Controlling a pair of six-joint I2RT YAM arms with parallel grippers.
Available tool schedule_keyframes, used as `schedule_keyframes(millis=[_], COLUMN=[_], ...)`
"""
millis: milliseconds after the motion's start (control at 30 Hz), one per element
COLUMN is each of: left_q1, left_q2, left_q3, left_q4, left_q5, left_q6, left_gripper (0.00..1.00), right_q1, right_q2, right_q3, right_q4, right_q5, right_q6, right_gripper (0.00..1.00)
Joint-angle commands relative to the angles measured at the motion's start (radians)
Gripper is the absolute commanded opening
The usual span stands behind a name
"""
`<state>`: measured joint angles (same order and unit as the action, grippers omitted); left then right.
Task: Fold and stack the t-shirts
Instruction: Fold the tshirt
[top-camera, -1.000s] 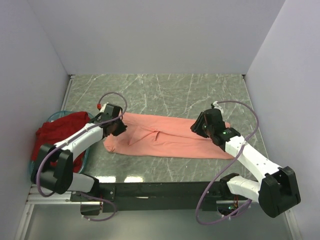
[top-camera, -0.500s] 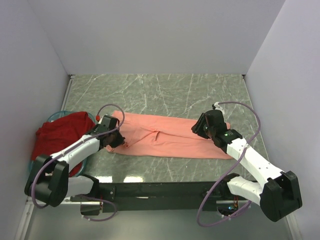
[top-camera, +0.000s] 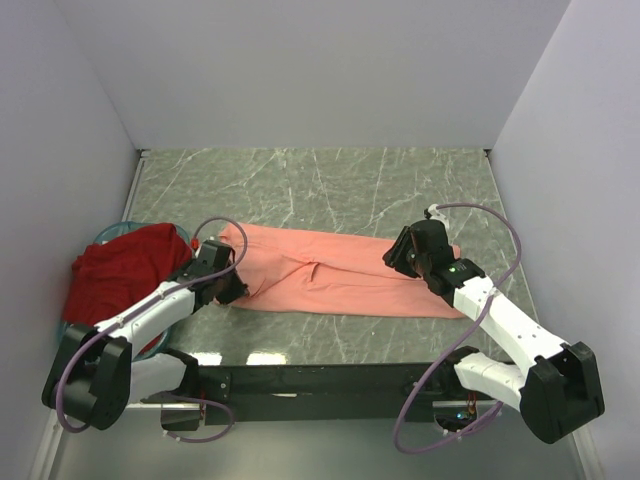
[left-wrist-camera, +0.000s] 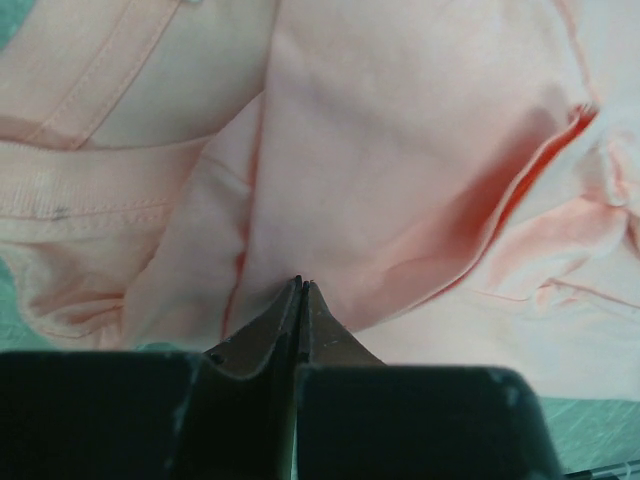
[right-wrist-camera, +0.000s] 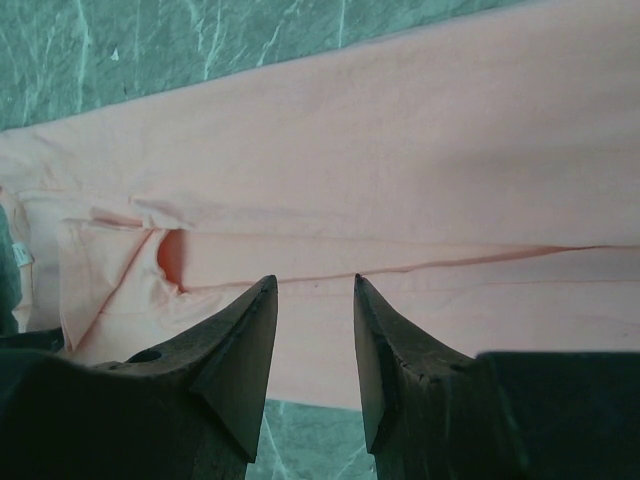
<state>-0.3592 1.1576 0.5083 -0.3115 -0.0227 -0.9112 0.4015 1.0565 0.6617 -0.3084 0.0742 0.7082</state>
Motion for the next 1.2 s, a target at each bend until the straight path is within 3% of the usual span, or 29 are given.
schedule_keyframes(millis=[0,300,433,633,967,1167], left_q1=[0.002,0.002,0.002,0.002,0.003,0.0], left_q2=[-0.036,-0.068,-0.079,0.056,0.345,0.369], left_q3=[-0.027,0.024,0.102,0.235,0.337,0.32], left_q4=[0.005,-0.038,-0.058,-0.044,0.025,0.072], left_q5=[0.0,-0.028,-0.029,-0.023,0.015,0.064], left_q6=[-0.005,0.005,0.026,0.041,0.032,0.038], left_gripper=[0.06,0.11,0.2,0.31,0.27,0.25], right_q1=[0.008,0.008,0.008,0.008,0.008,0.008], right_q2=[-0.029,-0.038,-0.041,-0.032,-0.052,-0.072], right_q3=[-0.011,-0.008,0.001,0.01,0.019,0.015], right_q4=[0.005,-0.004,-0.011,-0.008,-0.038,-0.044], right_q5=[0.015,0.015,0.019,0.01,0.027,0.032], right_q6=[-0.015,-0.018,-0.021,-0.018,-0.026,-0.027], right_gripper=[0.43,0.43,0.43,0.43,0.43,0.43])
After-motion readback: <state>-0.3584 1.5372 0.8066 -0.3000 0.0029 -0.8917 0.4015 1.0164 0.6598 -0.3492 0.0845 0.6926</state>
